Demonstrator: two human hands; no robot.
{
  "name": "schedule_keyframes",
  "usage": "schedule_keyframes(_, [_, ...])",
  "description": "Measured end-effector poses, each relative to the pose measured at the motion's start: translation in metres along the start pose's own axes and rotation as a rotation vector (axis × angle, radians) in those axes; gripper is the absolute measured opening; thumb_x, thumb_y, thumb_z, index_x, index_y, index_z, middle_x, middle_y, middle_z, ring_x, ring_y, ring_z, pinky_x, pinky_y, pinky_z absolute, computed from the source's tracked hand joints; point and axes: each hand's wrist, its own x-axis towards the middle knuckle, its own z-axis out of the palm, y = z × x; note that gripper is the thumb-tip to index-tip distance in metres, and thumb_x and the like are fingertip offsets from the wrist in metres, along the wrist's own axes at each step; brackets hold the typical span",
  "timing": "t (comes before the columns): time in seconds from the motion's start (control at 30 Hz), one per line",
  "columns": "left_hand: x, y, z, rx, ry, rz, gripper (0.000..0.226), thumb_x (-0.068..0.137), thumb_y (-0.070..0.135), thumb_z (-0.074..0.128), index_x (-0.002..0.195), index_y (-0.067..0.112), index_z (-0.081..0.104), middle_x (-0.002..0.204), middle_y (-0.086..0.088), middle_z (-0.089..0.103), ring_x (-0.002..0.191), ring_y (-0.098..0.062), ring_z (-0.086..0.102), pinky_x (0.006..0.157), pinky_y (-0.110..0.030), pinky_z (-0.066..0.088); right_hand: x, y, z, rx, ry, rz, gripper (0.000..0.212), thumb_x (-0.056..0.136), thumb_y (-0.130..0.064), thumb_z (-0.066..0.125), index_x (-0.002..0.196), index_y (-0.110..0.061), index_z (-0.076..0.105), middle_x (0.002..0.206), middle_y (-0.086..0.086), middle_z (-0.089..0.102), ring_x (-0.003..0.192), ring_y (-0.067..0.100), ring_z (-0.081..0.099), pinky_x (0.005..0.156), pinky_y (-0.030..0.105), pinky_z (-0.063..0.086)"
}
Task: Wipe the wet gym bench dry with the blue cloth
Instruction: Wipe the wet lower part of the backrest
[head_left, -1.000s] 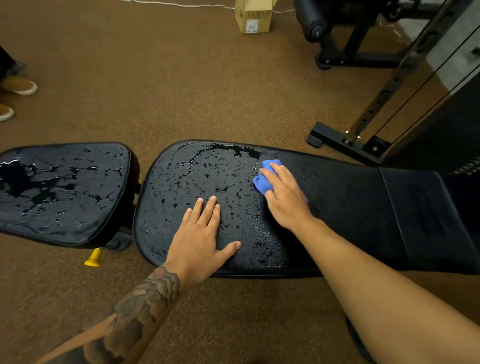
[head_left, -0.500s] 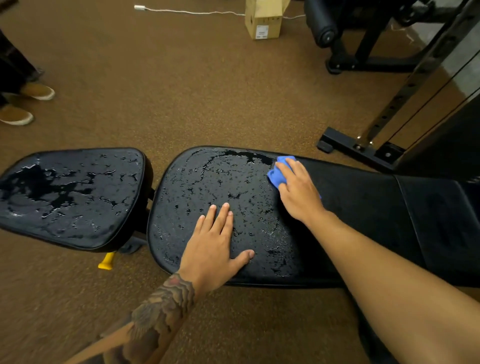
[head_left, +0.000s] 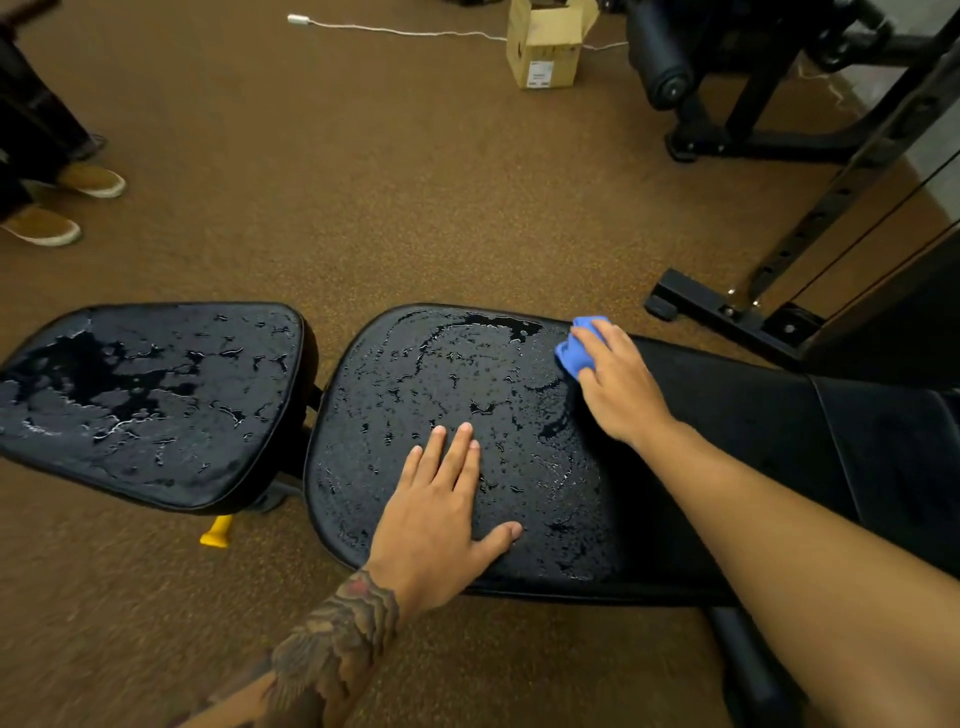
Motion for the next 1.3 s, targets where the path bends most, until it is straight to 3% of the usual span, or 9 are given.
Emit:
schedule_keyframes(0.1, [0.000, -0.001, 0.002, -0.001, 0.018, 0.004, 0.095, 0.086, 0.079, 0.020, 0.154, 0.015, -0.001, 0.161, 0.002, -0.014, 0.146, -0.020, -0.018, 0.119, -0.037, -0.009, 0.016, -0.027, 0.019, 0.021, -0.019, -0.021, 0.060, 0.079, -0.017, 0.035, 0.137, -0.006, 0.047, 0.146, 0.021, 0.035, 0.136, 0.038, 0.029, 0.116, 0.038, 0.016])
schedule_keyframes(0.3, [-0.028, -0.037, 0.001, -0.018, 0.045, 0.052, 0.092, 0.087, 0.078, 0.023, 0.153, 0.015, 0.013, 0.162, 0.003, -0.001, 0.148, -0.019, -0.010, 0.119, -0.039, 0.002, -0.052, -0.028, 0.022, 0.023, -0.172, -0.320, 0.057, 0.084, -0.017, 0.034, 0.139, -0.014, 0.045, 0.151, 0.009, 0.034, 0.142, 0.029, 0.024, 0.117, 0.045, 0.018])
schedule_keyframes(0.47, [-0.049, -0.060, 0.005, 0.018, 0.026, 0.014, 0.085, 0.092, 0.074, 0.019, 0.153, 0.016, 0.008, 0.161, 0.003, -0.004, 0.147, -0.017, -0.014, 0.117, -0.039, 0.000, -0.021, -0.010, 0.009, -0.024, -0.066, -0.113, 0.052, 0.089, -0.013, 0.044, 0.141, -0.011, 0.041, 0.150, 0.014, 0.031, 0.141, 0.034, 0.023, 0.117, 0.043, 0.019])
schedule_keyframes(0.57, [-0.049, -0.059, 0.007, 0.027, 0.031, 0.008, 0.084, 0.092, 0.073, 0.020, 0.153, 0.016, 0.010, 0.162, 0.002, -0.002, 0.148, -0.019, -0.011, 0.117, -0.040, 0.000, 0.020, -0.025, 0.023, -0.016, -0.022, -0.042, 0.054, 0.088, -0.018, 0.038, 0.142, -0.009, 0.039, 0.148, 0.017, 0.031, 0.138, 0.036, 0.025, 0.114, 0.043, 0.020])
schedule_keyframes(0.73, [-0.047, -0.063, 0.011, 0.044, 0.040, 0.016, 0.085, 0.091, 0.074, 0.022, 0.153, 0.016, 0.012, 0.161, 0.003, 0.000, 0.148, -0.020, -0.009, 0.117, -0.041, 0.002, 0.026, -0.065, 0.042, 0.062, -0.092, -0.141, 0.055, 0.086, -0.004, 0.045, 0.140, -0.011, 0.043, 0.151, 0.014, 0.031, 0.141, 0.031, 0.023, 0.118, 0.036, 0.014])
schedule_keyframes(0.83, [-0.047, -0.062, 0.011, 0.059, 0.024, 0.010, 0.085, 0.091, 0.073, 0.024, 0.152, 0.014, 0.020, 0.161, 0.001, 0.007, 0.149, -0.022, -0.001, 0.117, -0.042, 0.007, -0.046, -0.063, 0.032, 0.085, -0.203, -0.320, 0.057, 0.082, -0.010, 0.041, 0.138, -0.014, 0.047, 0.150, 0.010, 0.035, 0.142, 0.026, 0.023, 0.117, 0.028, 0.010])
schedule_keyframes(0.93, [-0.047, -0.062, 0.010, 0.067, 0.019, 0.016, 0.085, 0.091, 0.073, 0.024, 0.152, 0.013, 0.021, 0.161, 0.000, 0.010, 0.149, -0.023, 0.002, 0.116, -0.042, 0.008, -0.120, -0.036, 0.012, 0.077, -0.290, -0.423, 0.055, 0.085, -0.017, 0.037, 0.140, -0.019, 0.045, 0.153, 0.000, 0.032, 0.144, 0.018, 0.019, 0.118, 0.030, 0.012])
schedule_keyframes(1.17, [-0.046, -0.061, 0.009, 0.063, 0.041, 0.015, 0.086, 0.090, 0.074, 0.020, 0.152, 0.014, 0.013, 0.161, 0.003, 0.001, 0.148, -0.021, -0.009, 0.117, -0.040, 0.000, -0.056, -0.036, 0.025, 0.074, -0.052, -0.030, 0.057, 0.081, -0.018, 0.036, 0.137, -0.014, 0.049, 0.149, 0.013, 0.035, 0.140, 0.033, 0.027, 0.116, 0.043, 0.020])
schedule_keyframes(1.3, [-0.046, -0.062, 0.011, 0.073, 0.046, 0.026, 0.087, 0.089, 0.073, 0.022, 0.151, 0.011, 0.024, 0.161, -0.001, 0.010, 0.148, -0.024, 0.002, 0.117, -0.040, 0.004, -0.107, -0.077, 0.044, 0.089, -0.139, -0.257, 0.057, 0.081, -0.014, 0.042, 0.138, -0.016, 0.047, 0.151, 0.009, 0.035, 0.142, 0.030, 0.024, 0.118, 0.042, 0.016])
